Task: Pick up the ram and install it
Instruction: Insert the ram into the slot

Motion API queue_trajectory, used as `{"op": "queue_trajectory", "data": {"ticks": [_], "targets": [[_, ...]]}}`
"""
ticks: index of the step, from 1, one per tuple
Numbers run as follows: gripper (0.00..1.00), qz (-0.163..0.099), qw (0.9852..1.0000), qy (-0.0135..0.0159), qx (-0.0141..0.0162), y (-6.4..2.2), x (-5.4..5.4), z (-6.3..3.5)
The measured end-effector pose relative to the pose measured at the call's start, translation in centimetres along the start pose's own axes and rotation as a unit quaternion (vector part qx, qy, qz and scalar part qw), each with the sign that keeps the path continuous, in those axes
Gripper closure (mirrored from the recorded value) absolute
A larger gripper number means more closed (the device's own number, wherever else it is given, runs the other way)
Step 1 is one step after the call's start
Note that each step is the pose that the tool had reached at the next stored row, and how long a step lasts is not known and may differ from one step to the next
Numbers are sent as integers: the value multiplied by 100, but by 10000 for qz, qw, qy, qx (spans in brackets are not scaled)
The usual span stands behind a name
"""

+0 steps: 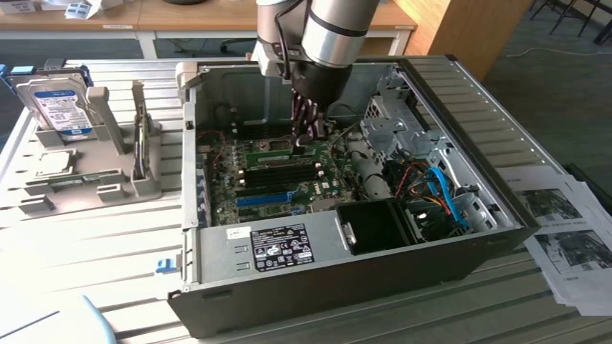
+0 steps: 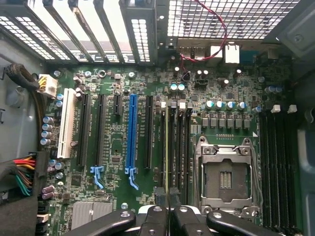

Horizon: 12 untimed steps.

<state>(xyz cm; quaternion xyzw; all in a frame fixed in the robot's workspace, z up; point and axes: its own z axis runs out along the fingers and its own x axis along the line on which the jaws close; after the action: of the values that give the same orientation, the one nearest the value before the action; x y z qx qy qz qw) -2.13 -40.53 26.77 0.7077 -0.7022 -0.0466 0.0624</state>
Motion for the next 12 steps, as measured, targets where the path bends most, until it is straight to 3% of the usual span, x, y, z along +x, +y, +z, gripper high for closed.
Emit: {"op": "queue_trajectory", "data": {"ticks": [12], "targets": [[89,0,10000,0,0,-1,28,11]]}}
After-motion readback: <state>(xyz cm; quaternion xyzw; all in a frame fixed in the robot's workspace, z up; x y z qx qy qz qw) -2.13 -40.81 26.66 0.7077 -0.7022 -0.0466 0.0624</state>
